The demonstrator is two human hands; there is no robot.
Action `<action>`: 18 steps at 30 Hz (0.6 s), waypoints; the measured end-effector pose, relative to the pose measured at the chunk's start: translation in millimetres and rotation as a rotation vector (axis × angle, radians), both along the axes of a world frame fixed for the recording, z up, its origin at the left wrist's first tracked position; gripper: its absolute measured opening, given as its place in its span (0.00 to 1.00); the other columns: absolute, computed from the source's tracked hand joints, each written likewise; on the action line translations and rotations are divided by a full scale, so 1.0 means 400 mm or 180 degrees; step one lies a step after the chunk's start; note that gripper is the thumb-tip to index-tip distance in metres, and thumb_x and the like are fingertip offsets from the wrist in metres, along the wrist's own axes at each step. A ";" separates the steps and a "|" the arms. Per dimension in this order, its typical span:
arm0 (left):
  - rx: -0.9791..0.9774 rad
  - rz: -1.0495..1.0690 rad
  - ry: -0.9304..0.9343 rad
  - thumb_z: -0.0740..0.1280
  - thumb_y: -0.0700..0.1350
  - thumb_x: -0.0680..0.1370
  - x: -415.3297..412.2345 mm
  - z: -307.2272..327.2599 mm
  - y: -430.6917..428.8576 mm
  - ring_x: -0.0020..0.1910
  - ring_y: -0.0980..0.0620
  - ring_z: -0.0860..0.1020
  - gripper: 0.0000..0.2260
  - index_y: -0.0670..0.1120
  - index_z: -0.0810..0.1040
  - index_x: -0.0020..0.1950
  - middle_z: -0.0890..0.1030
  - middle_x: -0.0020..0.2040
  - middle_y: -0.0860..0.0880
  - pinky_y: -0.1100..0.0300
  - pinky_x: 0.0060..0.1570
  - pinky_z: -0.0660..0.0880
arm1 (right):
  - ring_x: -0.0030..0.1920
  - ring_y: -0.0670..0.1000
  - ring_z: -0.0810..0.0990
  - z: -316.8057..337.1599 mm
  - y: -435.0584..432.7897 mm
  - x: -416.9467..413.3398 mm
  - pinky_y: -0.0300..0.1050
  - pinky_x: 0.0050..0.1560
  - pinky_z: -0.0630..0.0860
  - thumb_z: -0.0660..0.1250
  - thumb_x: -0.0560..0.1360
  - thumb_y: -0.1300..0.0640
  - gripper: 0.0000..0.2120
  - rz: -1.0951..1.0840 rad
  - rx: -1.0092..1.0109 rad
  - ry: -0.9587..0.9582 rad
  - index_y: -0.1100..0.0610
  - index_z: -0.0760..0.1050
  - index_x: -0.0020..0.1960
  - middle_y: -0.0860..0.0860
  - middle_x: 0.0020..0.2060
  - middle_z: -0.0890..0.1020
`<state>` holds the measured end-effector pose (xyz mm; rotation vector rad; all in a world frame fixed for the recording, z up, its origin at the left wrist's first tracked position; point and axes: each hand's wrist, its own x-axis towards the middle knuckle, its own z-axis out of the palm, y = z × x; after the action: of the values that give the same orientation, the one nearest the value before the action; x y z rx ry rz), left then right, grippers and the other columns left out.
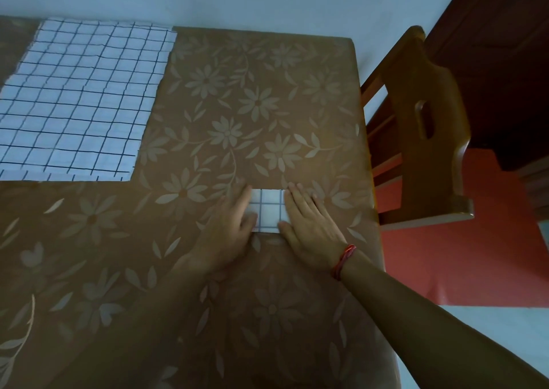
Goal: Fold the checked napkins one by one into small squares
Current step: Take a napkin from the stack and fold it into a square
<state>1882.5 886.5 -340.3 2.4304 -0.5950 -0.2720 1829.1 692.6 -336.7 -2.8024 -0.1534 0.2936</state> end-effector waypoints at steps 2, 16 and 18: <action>-0.0865 0.1043 0.0456 0.59 0.45 0.82 0.009 0.025 -0.002 0.70 0.55 0.65 0.19 0.45 0.66 0.74 0.68 0.71 0.53 0.59 0.69 0.61 | 0.77 0.50 0.47 0.037 0.000 0.005 0.42 0.76 0.46 0.51 0.82 0.49 0.29 -0.0459 0.0798 0.0034 0.59 0.50 0.78 0.53 0.77 0.52; -0.2600 0.2835 0.2388 0.59 0.40 0.82 -0.032 0.082 -0.020 0.52 0.52 0.81 0.09 0.41 0.79 0.49 0.82 0.50 0.45 0.61 0.48 0.77 | 0.51 0.63 0.80 0.072 0.027 -0.018 0.65 0.51 0.77 0.58 0.68 0.43 0.23 -0.2983 0.2960 0.0630 0.63 0.72 0.49 0.61 0.47 0.82; -0.2569 0.2778 0.2393 0.59 0.39 0.82 -0.039 0.082 -0.021 0.53 0.51 0.81 0.09 0.40 0.79 0.51 0.83 0.51 0.44 0.61 0.48 0.77 | 0.51 0.63 0.80 0.069 0.023 -0.013 0.65 0.52 0.77 0.58 0.68 0.43 0.22 -0.2988 0.2951 0.0661 0.61 0.74 0.49 0.61 0.47 0.82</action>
<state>1866.8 878.0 -307.4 1.4322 0.5920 -0.4224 1823.7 701.6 -309.2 -1.6596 0.8259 0.1921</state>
